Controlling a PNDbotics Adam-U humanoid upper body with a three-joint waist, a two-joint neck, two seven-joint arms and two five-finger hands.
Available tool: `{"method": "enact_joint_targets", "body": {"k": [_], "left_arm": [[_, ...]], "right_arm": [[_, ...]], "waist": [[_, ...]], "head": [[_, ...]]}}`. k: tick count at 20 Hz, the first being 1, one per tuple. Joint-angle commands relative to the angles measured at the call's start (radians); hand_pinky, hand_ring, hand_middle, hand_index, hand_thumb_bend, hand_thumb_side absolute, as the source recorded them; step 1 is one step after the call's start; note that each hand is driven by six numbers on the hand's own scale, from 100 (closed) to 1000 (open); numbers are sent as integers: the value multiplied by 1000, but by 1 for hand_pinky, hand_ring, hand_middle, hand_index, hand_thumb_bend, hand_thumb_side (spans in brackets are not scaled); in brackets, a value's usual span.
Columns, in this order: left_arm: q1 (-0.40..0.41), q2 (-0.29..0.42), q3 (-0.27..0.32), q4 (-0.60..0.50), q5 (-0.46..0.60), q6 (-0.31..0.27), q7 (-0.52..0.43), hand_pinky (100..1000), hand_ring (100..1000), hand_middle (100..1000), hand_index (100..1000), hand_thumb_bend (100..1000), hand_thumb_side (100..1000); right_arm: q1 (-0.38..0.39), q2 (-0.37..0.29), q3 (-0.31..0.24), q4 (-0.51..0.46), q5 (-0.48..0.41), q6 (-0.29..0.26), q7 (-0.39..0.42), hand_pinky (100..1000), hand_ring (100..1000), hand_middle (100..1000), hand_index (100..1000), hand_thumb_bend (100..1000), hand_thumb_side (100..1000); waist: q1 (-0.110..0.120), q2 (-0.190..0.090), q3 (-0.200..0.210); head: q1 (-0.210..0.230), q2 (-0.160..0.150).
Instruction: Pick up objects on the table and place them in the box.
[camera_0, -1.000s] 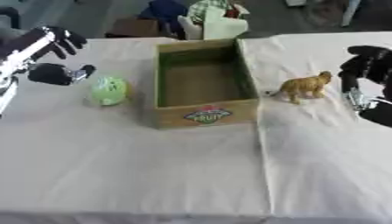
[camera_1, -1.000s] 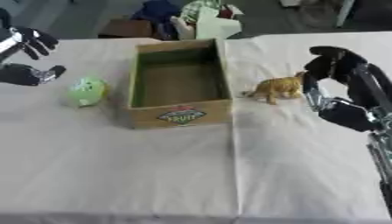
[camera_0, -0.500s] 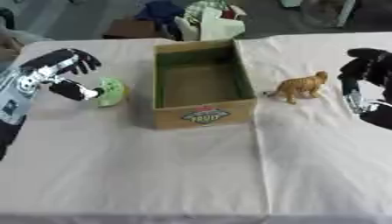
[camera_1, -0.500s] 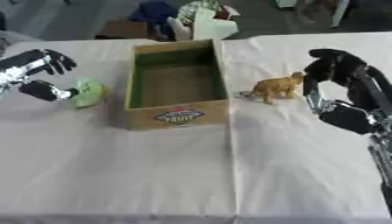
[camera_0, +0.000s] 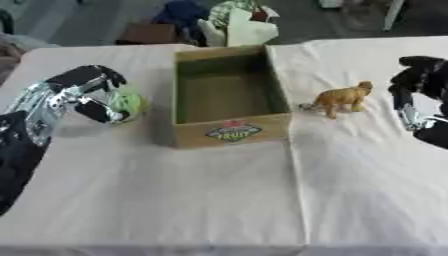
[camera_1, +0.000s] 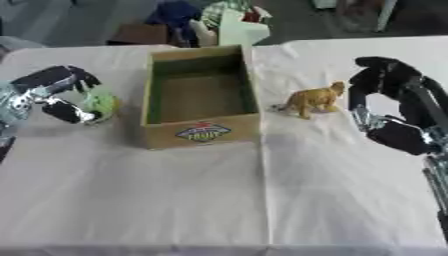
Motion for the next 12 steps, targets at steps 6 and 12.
{"method": "enact_joint_targets", "body": {"k": [6,12], "left_arm": [[-3,-4,21,26,-58,29,-2,670,624,638,798,332,198],[8,-2,28,15,-93,54,65,563,423,399,581,100,100]], "right_arm": [[-10,-11,-8,-6,-1,0,2,630,633,608,840,109,239],[-9,-10,-10,-5,-2,0,0,630,633,608,840,102,238]], "waist": [[-2,-12,-3],[-2,-13,-2]], "head": [[2,5],[1,5]]}}
